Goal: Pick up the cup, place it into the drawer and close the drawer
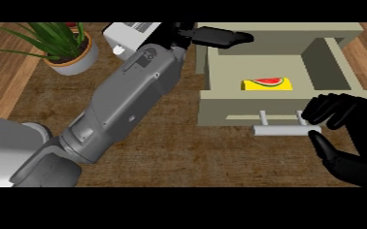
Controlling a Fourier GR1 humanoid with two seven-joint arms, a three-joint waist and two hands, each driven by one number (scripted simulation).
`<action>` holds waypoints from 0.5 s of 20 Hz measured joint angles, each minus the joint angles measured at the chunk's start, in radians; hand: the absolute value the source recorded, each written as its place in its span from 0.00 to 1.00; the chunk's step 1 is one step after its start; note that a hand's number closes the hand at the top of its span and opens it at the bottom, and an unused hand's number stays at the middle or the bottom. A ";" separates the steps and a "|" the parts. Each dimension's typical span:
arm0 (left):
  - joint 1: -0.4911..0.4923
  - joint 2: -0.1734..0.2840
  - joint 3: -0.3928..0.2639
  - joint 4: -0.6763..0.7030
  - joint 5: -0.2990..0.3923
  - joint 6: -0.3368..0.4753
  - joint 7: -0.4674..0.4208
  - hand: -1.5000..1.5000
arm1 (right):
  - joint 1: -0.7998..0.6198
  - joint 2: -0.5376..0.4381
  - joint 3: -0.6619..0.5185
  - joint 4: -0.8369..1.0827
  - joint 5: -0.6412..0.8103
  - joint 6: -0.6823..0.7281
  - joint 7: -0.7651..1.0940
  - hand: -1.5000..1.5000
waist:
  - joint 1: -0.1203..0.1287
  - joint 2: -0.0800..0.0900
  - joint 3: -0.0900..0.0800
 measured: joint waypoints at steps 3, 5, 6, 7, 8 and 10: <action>0.083 0.053 0.019 -0.080 0.009 -0.004 0.005 0.00 | 0.009 -0.042 0.002 -0.028 0.031 0.030 0.011 1.00 | 0.013 -0.004 0.000; 0.148 0.085 0.018 -0.161 0.009 0.012 0.029 0.00 | 0.023 -0.049 0.017 -0.038 0.072 0.037 0.009 1.00 | 0.021 -0.006 0.000; 0.178 0.106 0.022 -0.197 0.011 0.016 0.040 0.00 | 0.031 -0.060 0.016 -0.033 0.092 0.046 0.000 1.00 | 0.024 -0.006 -0.001; 0.211 0.132 0.024 -0.237 0.013 0.015 0.051 0.00 | 0.042 -0.070 0.015 -0.038 0.106 0.056 -0.002 1.00 | 0.026 -0.007 0.000; 0.240 0.154 0.026 -0.279 0.011 0.022 0.063 0.00 | 0.045 -0.073 0.026 -0.046 0.126 0.056 0.006 1.00 | 0.027 -0.007 0.000; 0.317 0.205 0.031 -0.371 0.013 0.020 0.080 0.00 | 0.048 -0.079 0.038 -0.042 0.157 0.061 0.010 1.00 | 0.031 -0.007 0.000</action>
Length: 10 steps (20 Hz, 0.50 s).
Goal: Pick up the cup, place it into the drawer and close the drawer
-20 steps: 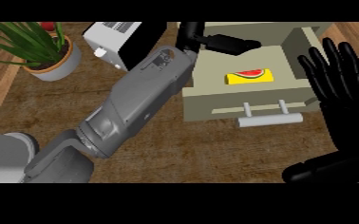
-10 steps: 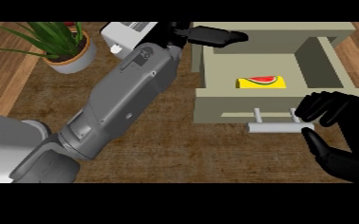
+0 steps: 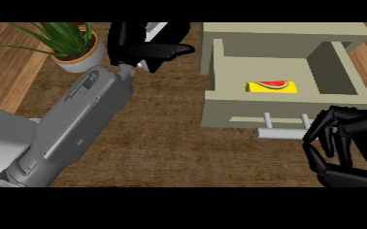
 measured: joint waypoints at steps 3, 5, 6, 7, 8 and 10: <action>0.110 0.073 0.019 -0.129 0.011 -0.012 0.032 0.00 | -0.001 0.006 0.022 0.029 0.060 -0.006 -0.007 1.00 | 0.001 0.002 0.000; 0.184 0.112 0.032 -0.205 0.014 -0.021 0.047 0.00 | -0.008 0.015 0.046 0.041 0.108 -0.019 0.001 1.00 | -0.002 0.004 0.000; 0.220 0.125 0.041 -0.236 0.018 -0.028 0.051 0.00 | -0.005 0.022 0.062 0.053 0.141 -0.024 -0.013 1.00 | -0.004 0.005 0.000; 0.263 0.138 0.047 -0.266 0.020 -0.038 0.047 0.00 | -0.013 0.019 0.069 0.065 0.163 -0.024 -0.015 1.00 | -0.005 0.005 0.000; 0.295 0.147 0.053 -0.285 0.018 -0.048 0.040 0.00 | -0.015 0.021 0.090 0.064 0.204 -0.030 -0.023 1.00 | -0.007 0.006 0.000; 0.354 0.168 0.060 -0.335 0.022 -0.064 0.039 0.00 | -0.014 0.003 0.124 0.083 0.288 -0.028 -0.064 1.00 | -0.004 0.007 0.000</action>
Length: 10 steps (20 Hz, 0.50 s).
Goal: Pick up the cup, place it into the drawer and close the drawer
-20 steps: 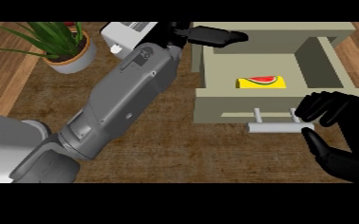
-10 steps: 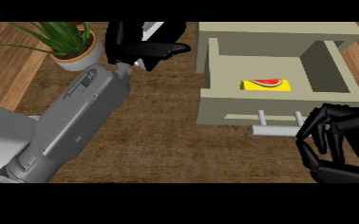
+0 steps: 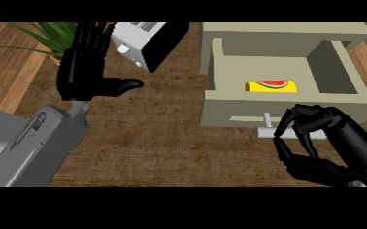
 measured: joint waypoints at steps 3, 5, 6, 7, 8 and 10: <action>0.071 0.032 0.019 -0.030 0.013 -0.051 -0.013 0.00 | -0.017 -0.051 0.043 0.045 0.138 0.001 -0.072 1.00 | 0.005 0.003 0.000; 0.118 0.052 0.033 -0.056 0.017 -0.078 -0.024 0.00 | -0.029 -0.065 0.084 0.090 0.234 -0.018 -0.109 1.00 | 0.006 0.003 0.000; 0.146 0.064 0.043 -0.063 0.020 -0.099 -0.033 0.00 | -0.044 -0.065 0.102 0.122 0.276 -0.032 -0.123 1.00 | 0.006 0.004 0.000; 0.167 0.075 0.054 -0.068 0.021 -0.115 -0.038 0.00 | -0.050 -0.062 0.124 0.157 0.322 -0.053 -0.142 1.00 | 0.004 0.005 0.000; 0.185 0.078 0.064 -0.063 0.018 -0.134 -0.049 0.00 | -0.056 -0.055 0.143 0.191 0.361 -0.074 -0.161 1.00 | 0.001 0.005 0.000; 0.232 0.092 0.090 -0.066 0.017 -0.176 -0.066 0.00 | -0.084 -0.049 0.158 0.254 0.411 -0.096 -0.186 1.00 | -0.004 0.006 0.000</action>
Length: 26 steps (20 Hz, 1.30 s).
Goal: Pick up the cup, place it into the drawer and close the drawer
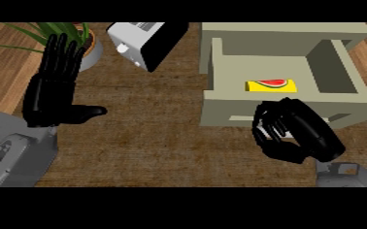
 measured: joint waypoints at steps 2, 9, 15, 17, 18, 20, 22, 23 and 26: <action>0.037 0.017 0.023 -0.027 0.003 -0.023 0.006 0.00 | -0.018 0.011 0.014 0.088 0.053 -0.043 -0.046 0.00 | -0.002 0.000 0.000; 0.144 0.024 0.093 -0.029 -0.008 -0.129 -0.017 0.00 | -0.156 0.071 0.041 0.382 0.191 -0.118 -0.088 0.00 | -0.007 0.001 0.000; 0.201 0.026 0.160 -0.039 -0.014 -0.202 -0.013 0.00 | -0.293 0.114 0.005 0.688 0.252 -0.195 -0.175 0.00 | -0.006 0.002 0.000; 0.219 0.016 0.170 -0.040 -0.024 -0.217 -0.014 0.00 | -0.345 0.121 -0.021 0.797 0.257 -0.228 -0.227 0.00 | -0.005 0.000 -0.001; 0.212 0.022 0.186 -0.022 -0.020 -0.240 -0.009 0.00 | -0.372 0.129 -0.033 0.840 0.261 -0.245 -0.237 0.00 | -0.007 -0.001 -0.002; 0.221 0.025 0.209 -0.007 -0.018 -0.276 -0.007 0.00 | -0.424 0.134 -0.060 0.928 0.257 -0.253 -0.273 0.00 | -0.005 -0.002 -0.003; 0.225 0.013 0.212 -0.002 -0.030 -0.288 -0.014 0.00 | -0.488 0.137 -0.090 1.031 0.252 -0.267 -0.310 0.00 | -0.001 -0.001 -0.003; 0.218 0.008 0.216 0.006 -0.033 -0.294 -0.016 0.00 | -0.520 0.138 -0.107 1.081 0.248 -0.274 -0.326 0.00 | 0.001 0.000 -0.003; 0.221 0.008 0.233 -0.004 -0.026 -0.308 0.000 0.00 | -0.610 0.123 -0.150 1.212 0.236 -0.268 -0.373 0.00 | 0.006 0.000 -0.003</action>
